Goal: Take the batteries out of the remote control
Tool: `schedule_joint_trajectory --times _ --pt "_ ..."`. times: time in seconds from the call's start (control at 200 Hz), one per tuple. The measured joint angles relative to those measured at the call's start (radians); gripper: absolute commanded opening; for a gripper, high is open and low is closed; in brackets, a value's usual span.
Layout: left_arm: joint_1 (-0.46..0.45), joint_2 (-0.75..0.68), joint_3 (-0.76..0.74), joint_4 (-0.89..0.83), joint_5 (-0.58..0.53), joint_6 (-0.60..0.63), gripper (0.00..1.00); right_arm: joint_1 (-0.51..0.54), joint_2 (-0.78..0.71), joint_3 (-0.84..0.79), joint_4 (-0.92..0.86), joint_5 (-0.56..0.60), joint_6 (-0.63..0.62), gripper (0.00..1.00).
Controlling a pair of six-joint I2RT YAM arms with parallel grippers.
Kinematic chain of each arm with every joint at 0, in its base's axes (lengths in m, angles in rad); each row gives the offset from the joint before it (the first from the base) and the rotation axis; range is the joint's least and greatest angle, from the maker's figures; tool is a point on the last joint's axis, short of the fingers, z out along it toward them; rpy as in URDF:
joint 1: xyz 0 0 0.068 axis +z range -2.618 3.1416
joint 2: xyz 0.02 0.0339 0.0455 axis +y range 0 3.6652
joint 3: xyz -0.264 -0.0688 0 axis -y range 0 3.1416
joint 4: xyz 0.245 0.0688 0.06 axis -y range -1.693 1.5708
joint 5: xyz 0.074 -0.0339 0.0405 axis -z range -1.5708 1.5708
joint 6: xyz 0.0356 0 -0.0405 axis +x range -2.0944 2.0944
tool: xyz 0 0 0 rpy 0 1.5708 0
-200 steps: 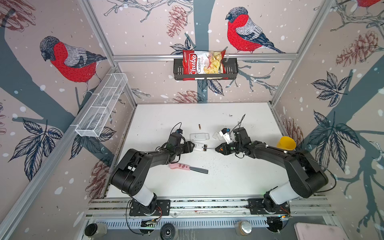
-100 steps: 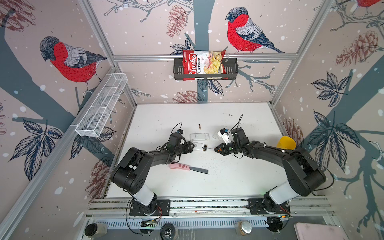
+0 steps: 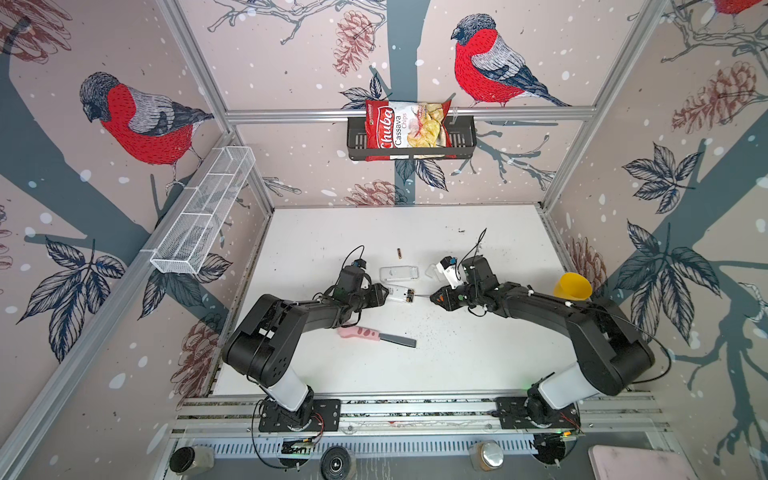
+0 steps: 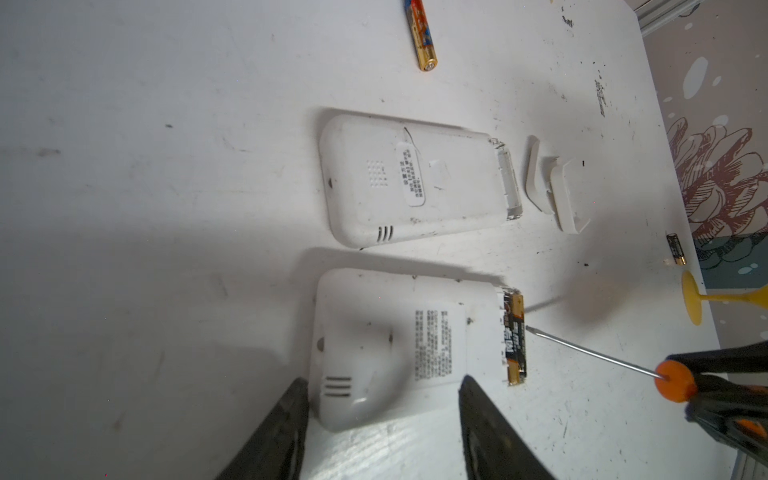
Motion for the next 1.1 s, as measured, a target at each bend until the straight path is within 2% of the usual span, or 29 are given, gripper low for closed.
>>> schedule_joint_trajectory --times 0.4,0.715,1.101 --pt "0.002 0.023 0.01 0.0 -0.001 0.0 0.52 0.014 0.015 0.007 -0.003 0.005 -0.024 0.0" --pt "0.018 0.032 0.04 -0.02 -0.042 0.027 0.53 0.062 0.015 0.027 -0.037 0.023 -0.052 0.0" --pt "0.04 0.032 0.041 -0.024 -0.033 0.043 0.53 0.083 0.017 0.008 -0.013 0.019 -0.071 0.0"
